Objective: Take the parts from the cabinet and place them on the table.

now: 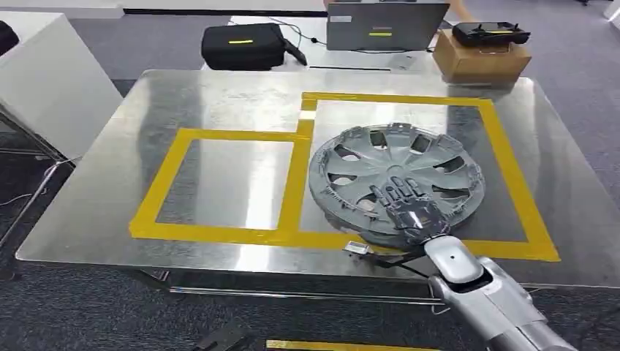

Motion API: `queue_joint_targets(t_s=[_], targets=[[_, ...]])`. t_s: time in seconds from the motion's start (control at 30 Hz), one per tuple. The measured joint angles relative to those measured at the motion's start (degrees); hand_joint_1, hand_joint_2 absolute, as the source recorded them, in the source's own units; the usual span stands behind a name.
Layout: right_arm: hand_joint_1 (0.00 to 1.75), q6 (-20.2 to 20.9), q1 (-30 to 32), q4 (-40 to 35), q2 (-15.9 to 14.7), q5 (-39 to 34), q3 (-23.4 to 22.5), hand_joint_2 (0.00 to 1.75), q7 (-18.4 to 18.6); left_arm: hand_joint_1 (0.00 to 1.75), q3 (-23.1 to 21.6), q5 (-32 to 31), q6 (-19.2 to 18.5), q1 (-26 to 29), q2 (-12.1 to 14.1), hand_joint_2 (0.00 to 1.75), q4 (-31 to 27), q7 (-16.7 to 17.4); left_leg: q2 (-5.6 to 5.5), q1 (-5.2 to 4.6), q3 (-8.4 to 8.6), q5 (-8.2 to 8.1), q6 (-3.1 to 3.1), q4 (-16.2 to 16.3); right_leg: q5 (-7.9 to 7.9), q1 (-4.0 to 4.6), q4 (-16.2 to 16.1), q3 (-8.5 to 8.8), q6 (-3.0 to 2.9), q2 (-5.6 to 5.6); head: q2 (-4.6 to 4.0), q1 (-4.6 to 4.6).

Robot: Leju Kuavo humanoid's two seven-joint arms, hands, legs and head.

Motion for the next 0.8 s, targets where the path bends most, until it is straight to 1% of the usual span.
queue_joint_targets(t_s=[0.27,0.3,0.33,0.37,0.63,0.7,0.8], targets=[[0.00,0.53,-0.15,0.04,0.00,-0.39,0.13,0.00,-0.20,0.00,0.00,0.37,-0.04,0.00,-0.02,0.00,0.00,0.00,0.00,0.00,0.00,0.00,0.00,0.00,0.00,0.00,0.00,0.00,0.00,0.00,0.00,0.00],[0.00,1.33,-0.40,-0.11,0.00,-1.00,0.26,0.00,-0.89,0.00,0.00,0.44,-0.22,0.00,-0.02,0.00,0.00,0.09,0.00,0.00,0.00,0.00,0.00,0.00,0.00,0.00,0.00,0.03,0.00,0.00,0.00,0.00],[0.00,5.54,-1.17,-2.21,0.24,-1.53,0.66,0.00,-0.87,0.00,0.00,0.85,-0.42,0.00,-0.33,0.00,0.00,0.42,0.00,0.00,0.00,0.00,0.00,0.00,0.00,0.01,0.00,0.04,0.00,0.00,0.00,0.00],[0.00,8.07,-1.49,-4.00,0.74,-1.31,1.40,0.00,0.48,0.00,0.00,1.20,-0.35,-0.01,-0.59,0.00,0.00,0.77,0.00,0.00,0.00,0.00,0.00,0.00,0.00,0.01,0.00,0.04,0.00,0.00,0.00,0.00],[0.00,12.67,-0.84,-14.53,0.96,0.00,7.51,0.00,4.37,0.00,0.07,2.75,0.28,-0.05,-1.20,0.00,0.00,1.92,0.00,0.01,0.00,-0.01,-0.01,0.00,-0.03,0.00,0.00,-0.06,-0.04,0.01,0.00,0.00],[0.00,12.87,-0.83,-15.93,0.76,0.00,8.24,0.00,4.74,0.00,0.09,2.80,0.35,-0.10,-1.40,0.00,0.00,2.03,0.00,0.01,0.00,-0.04,-0.01,0.00,-0.07,0.00,0.00,-0.56,-0.05,-0.01,0.00,0.00],[0.00,13.33,-0.85,-17.35,0.57,0.00,9.00,0.00,5.03,0.00,0.11,2.84,0.37,-0.13,-1.55,0.00,0.00,2.03,0.00,0.00,0.00,-0.05,-0.02,-0.01,-0.10,0.00,-0.01,-0.62,-0.07,0.00,0.00,0.00]])
